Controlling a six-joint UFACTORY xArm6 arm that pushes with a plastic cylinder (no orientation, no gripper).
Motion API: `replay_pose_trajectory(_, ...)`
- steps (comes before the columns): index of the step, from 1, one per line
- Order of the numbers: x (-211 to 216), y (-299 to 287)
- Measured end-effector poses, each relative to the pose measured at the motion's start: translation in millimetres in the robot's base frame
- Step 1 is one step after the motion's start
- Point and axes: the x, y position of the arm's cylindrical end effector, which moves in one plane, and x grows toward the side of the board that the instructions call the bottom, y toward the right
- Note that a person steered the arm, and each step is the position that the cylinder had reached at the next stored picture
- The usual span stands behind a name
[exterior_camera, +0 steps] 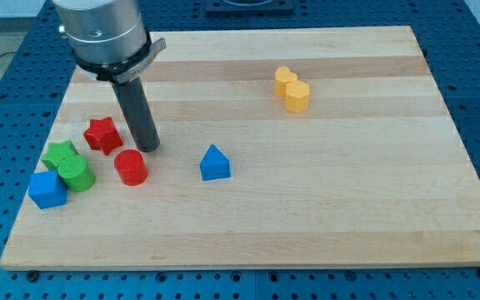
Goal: Move red star to the top right of the red circle
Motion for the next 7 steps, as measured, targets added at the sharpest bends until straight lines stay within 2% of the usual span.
replay_pose_trajectory(1, -51, 1)
replay_pose_trajectory(2, -100, -34)
replay_pose_trajectory(3, -84, -135)
replay_pose_trajectory(4, -65, -155)
replay_pose_trajectory(5, -36, -133)
replay_pose_trajectory(6, -24, -83)
replay_pose_trajectory(7, -24, -2)
